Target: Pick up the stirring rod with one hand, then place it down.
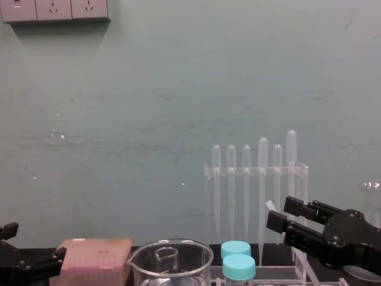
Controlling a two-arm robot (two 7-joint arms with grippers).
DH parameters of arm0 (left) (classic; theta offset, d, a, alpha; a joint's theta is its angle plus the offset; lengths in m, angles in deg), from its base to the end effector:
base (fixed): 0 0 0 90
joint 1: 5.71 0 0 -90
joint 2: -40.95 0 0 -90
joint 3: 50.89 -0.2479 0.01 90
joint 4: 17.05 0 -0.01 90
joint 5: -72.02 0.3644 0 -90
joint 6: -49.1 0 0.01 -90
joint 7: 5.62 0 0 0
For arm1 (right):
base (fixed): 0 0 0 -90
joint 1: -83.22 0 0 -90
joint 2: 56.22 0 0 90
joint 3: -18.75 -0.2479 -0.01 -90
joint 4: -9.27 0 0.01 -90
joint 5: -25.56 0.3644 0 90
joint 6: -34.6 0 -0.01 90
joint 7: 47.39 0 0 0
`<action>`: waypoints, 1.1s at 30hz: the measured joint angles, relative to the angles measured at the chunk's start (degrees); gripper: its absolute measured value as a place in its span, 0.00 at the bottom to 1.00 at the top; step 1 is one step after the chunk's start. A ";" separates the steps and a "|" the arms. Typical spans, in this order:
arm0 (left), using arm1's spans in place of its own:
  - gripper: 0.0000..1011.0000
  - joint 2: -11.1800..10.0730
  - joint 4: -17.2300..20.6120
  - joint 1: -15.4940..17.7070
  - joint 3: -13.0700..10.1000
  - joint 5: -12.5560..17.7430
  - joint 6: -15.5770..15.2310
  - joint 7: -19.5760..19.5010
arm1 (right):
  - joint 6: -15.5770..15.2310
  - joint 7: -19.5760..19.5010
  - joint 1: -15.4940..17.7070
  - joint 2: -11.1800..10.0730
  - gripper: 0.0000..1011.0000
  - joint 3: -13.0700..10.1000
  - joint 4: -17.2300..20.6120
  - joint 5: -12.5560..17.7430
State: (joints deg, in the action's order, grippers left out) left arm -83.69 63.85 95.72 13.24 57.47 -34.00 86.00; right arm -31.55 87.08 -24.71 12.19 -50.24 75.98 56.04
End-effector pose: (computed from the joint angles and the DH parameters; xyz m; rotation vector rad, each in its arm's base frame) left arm 0.4037 0.0440 -0.2790 0.3045 -0.2848 1.2479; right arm 0.4410 -0.0327 -0.2976 0.1601 -0.1619 -0.6483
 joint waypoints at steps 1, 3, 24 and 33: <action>0.99 0.00 0.00 0.00 0.00 0.00 0.00 0.00 | 0.00 0.00 0.00 0.00 0.57 0.00 0.00 0.00; 0.99 0.00 0.00 0.00 0.00 0.00 0.00 0.00 | 0.00 0.00 0.00 0.00 0.62 0.00 0.00 0.00; 0.99 0.00 0.00 0.00 0.00 0.00 0.00 0.00 | 4.71 -0.32 0.37 0.35 0.99 -1.96 1.89 0.51; 0.99 0.00 0.00 0.00 0.00 0.00 0.00 0.00 | 3.96 -10.62 2.29 0.64 0.99 -6.11 4.82 -4.46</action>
State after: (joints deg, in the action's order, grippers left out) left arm -83.69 63.85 95.72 13.24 57.47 -34.00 86.00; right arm -27.58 76.46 -22.42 12.83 -56.35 80.80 51.58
